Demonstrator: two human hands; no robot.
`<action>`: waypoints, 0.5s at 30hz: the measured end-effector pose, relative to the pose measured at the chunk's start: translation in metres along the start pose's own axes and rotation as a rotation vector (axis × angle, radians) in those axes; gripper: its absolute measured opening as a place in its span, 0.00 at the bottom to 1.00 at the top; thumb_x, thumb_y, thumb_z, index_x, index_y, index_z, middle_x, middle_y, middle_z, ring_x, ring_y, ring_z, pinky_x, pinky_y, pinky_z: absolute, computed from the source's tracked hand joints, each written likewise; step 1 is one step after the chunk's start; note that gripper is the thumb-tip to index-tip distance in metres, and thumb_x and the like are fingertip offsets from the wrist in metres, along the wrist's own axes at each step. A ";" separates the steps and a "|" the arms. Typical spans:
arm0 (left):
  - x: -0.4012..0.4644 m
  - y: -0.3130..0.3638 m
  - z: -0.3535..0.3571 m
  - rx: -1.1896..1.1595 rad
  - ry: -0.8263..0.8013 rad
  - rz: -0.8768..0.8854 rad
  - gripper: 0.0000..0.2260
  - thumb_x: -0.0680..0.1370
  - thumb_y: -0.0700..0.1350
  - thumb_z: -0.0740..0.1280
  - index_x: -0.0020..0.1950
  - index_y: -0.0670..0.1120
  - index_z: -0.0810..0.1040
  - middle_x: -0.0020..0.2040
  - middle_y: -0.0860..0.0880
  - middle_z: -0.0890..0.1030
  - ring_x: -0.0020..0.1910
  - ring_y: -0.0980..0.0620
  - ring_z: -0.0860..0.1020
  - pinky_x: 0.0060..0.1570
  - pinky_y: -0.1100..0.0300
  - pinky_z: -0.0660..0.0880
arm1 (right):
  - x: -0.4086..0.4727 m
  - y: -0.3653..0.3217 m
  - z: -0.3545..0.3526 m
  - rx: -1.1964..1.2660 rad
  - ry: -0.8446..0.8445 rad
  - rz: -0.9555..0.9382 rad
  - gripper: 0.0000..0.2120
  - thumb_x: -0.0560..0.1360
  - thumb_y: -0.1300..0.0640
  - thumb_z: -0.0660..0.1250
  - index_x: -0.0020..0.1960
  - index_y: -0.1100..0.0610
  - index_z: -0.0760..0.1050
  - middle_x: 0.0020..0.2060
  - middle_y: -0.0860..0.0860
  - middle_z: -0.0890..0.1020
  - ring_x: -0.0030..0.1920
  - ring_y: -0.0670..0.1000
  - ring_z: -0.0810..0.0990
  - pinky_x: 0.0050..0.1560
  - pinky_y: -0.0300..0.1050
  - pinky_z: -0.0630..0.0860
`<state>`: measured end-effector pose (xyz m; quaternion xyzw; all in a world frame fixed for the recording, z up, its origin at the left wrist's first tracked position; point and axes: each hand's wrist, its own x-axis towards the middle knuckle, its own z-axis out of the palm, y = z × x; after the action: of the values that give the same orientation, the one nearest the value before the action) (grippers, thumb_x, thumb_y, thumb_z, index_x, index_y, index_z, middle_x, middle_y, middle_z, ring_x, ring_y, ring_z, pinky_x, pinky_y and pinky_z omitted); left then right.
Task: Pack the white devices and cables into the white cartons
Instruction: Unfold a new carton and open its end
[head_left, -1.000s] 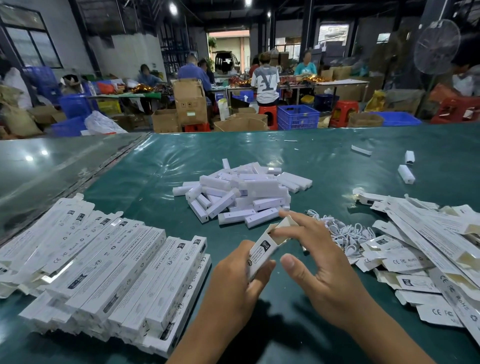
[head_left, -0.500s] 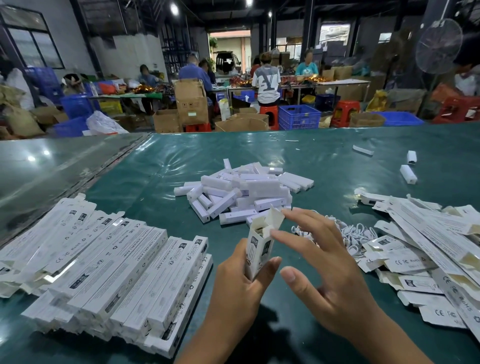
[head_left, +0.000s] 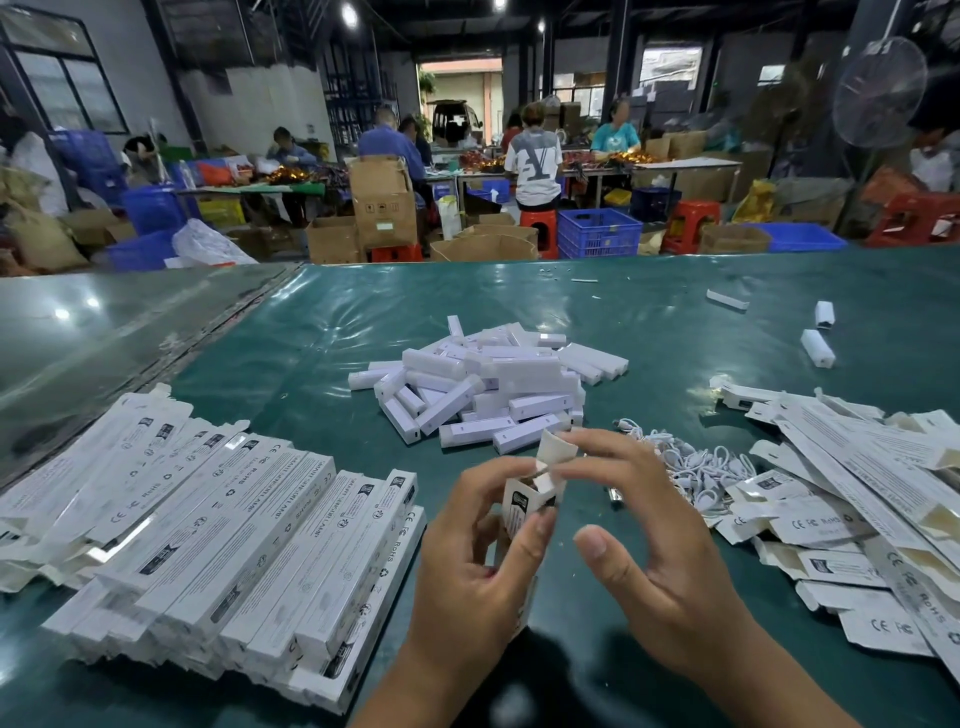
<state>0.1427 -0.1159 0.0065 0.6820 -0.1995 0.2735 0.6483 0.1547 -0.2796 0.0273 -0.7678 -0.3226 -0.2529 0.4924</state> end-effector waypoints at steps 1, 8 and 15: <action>0.001 0.000 0.000 0.033 -0.008 0.038 0.12 0.78 0.50 0.71 0.61 0.57 0.77 0.52 0.46 0.82 0.42 0.42 0.81 0.41 0.38 0.79 | 0.000 -0.001 0.000 0.104 0.028 0.084 0.20 0.80 0.33 0.60 0.66 0.40 0.72 0.64 0.42 0.77 0.67 0.50 0.75 0.65 0.43 0.71; 0.005 0.000 -0.005 0.164 -0.043 0.216 0.11 0.81 0.51 0.68 0.63 0.53 0.75 0.56 0.52 0.77 0.53 0.44 0.80 0.44 0.46 0.81 | 0.004 -0.008 0.003 0.207 -0.035 0.166 0.20 0.82 0.34 0.56 0.65 0.42 0.77 0.61 0.43 0.82 0.63 0.46 0.79 0.60 0.32 0.72; -0.001 0.002 -0.001 0.131 -0.034 0.126 0.15 0.77 0.56 0.72 0.61 0.60 0.71 0.54 0.56 0.79 0.52 0.47 0.81 0.43 0.53 0.80 | 0.004 -0.014 0.002 0.142 0.106 0.176 0.13 0.77 0.35 0.66 0.52 0.41 0.82 0.46 0.42 0.86 0.49 0.48 0.84 0.50 0.37 0.76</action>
<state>0.1408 -0.1151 0.0079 0.7137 -0.2348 0.3147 0.5801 0.1472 -0.2721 0.0376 -0.7419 -0.2446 -0.2254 0.5822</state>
